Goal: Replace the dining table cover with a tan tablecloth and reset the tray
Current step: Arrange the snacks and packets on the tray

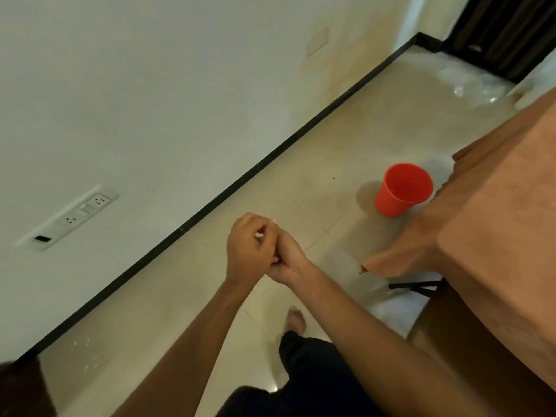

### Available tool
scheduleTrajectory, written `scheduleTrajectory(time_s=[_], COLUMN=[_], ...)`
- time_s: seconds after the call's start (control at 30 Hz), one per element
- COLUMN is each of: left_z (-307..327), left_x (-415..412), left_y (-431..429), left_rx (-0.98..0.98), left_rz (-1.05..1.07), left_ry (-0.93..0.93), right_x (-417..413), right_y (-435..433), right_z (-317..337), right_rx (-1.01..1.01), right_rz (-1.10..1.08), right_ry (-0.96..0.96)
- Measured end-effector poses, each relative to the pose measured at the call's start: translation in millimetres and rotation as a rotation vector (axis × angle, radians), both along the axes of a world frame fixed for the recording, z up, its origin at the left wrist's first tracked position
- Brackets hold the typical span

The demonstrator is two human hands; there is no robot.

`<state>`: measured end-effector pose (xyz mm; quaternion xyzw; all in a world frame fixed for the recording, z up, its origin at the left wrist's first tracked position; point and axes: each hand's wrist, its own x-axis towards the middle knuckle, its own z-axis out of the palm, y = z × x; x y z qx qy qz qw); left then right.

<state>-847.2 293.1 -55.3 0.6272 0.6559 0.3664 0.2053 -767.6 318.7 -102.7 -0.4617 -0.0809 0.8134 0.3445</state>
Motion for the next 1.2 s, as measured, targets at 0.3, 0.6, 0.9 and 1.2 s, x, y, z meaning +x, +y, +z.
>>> scheduleTrajectory(time_s=[0.3, 0.6, 0.9, 1.2], left_z=[-61, -130, -145, -219], left_x=[-1, 116, 283, 416], left_y=[155, 343, 475, 544], left_rx=[-0.511, -0.972, -1.023, -1.122], left_rz=[-0.065, -0.462, -0.812, -0.861], left_ry=[-0.056, 0.171, 0.369, 0.356], right_x=[101, 279, 396, 486], right_y=[136, 204, 256, 332], right_z=[-46, -88, -116, -197], right_rx=[0.063, -0.086, -0.323, -0.353], right_rz=[0.198, 0.297, -0.003, -0.017], right_ry=[-0.560, -1.199, -1.231, -1.141])
